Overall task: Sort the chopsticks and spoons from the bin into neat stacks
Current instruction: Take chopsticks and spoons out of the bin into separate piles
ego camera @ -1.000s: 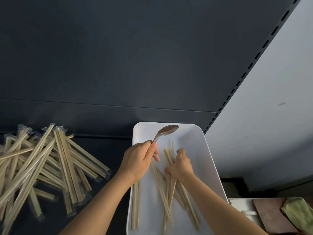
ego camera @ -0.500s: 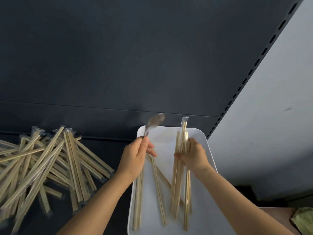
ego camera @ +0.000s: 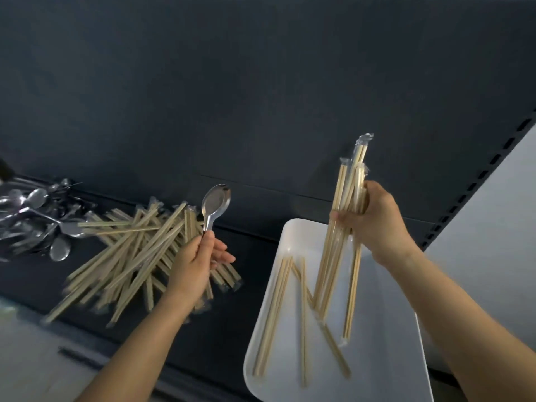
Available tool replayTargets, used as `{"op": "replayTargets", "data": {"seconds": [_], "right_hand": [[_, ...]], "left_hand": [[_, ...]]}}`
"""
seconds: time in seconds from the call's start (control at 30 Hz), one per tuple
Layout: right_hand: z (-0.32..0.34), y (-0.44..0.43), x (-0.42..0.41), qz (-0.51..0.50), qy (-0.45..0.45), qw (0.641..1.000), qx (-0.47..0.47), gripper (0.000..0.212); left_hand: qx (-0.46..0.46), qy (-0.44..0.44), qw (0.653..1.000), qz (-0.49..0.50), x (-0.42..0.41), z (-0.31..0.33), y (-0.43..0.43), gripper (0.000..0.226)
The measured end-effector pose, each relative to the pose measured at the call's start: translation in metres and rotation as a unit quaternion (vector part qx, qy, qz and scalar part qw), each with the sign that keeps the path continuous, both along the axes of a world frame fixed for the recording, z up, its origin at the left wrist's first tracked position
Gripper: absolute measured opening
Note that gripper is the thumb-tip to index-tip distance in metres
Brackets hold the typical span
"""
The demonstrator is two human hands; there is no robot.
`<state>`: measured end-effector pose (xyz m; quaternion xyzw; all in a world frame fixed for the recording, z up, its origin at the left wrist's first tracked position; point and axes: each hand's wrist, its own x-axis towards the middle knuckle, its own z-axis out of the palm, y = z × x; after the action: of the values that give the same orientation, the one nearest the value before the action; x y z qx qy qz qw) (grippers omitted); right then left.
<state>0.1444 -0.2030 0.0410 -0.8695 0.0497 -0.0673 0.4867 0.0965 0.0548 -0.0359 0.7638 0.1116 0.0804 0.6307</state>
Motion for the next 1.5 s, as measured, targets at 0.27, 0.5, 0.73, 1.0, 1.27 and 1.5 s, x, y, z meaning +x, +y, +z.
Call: {"op": "replayTargets", "data": {"seconds": [0.27,0.5,0.73,1.0,1.27,1.5], "right_hand": [[0.058,0.082,-0.001,0.128,-0.090,0.985,0.073,0.036],[0.047,0.178,0.003,0.186,-0.060,0.979,0.059,0.044],[0.000,0.287,0.025,0.204,0.005,0.978,-0.034,0.054],[-0.037,0.413,0.058,0.220,0.065,0.930,-0.289,0.046],[-0.055,0.451,0.090,0.248,0.098,0.848,-0.457,0.046],[-0.075,0.445,0.111,0.288,0.111,0.851,-0.426,0.068]], "left_hand": [[0.045,0.015,0.990,0.134,-0.048,-0.007,0.078,0.033],[0.055,0.018,0.981,0.186,-0.058,-0.017,0.149,0.035],[0.096,0.054,0.981,0.158,-0.044,-0.029,0.245,0.036],[0.100,0.097,0.984,0.110,-0.015,-0.031,0.372,0.038],[0.103,0.096,0.987,0.079,0.009,-0.045,0.419,0.032],[0.100,0.099,0.986,0.089,0.023,-0.042,0.419,0.032]]}}
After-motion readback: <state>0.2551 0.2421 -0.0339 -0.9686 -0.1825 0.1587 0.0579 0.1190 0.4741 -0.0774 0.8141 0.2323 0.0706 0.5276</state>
